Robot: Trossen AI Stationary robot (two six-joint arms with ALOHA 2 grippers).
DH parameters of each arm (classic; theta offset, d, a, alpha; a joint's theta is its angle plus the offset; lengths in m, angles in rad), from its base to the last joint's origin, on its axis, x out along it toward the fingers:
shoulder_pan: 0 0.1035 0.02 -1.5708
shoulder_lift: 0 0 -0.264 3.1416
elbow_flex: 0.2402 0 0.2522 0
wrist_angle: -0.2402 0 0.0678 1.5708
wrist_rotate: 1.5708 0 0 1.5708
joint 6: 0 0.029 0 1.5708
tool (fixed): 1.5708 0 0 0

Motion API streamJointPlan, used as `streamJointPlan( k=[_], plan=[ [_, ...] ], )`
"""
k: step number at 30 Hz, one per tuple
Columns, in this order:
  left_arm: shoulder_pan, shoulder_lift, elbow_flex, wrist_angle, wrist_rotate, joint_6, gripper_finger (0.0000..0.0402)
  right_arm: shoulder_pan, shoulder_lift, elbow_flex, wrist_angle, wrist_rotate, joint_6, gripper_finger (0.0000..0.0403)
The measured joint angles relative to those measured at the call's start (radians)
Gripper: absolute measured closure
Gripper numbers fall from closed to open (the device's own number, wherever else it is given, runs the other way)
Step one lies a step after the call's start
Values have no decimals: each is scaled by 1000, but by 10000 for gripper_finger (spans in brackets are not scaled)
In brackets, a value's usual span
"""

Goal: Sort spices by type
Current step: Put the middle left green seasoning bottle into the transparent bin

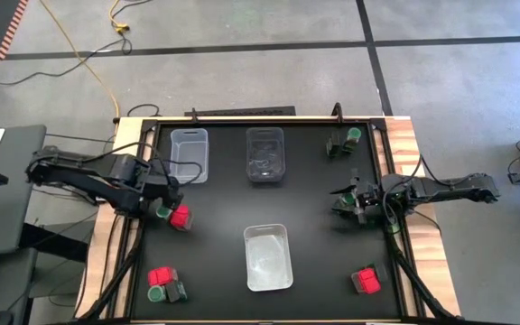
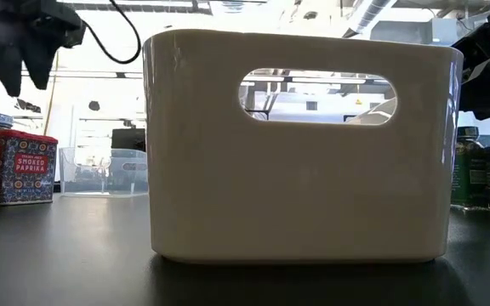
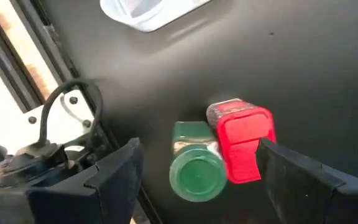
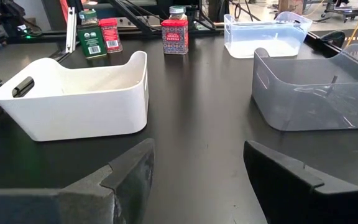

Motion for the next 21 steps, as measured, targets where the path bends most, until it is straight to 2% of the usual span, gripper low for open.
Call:
streamJointPlan(
  k=[11,21],
  plan=[
    [14,-64,-160,22,79,6,107,0,0,0,1,0,0,126],
    [14,-77,-173,104,66,72,107,0,0,0,4,0,0,126]
  ],
)
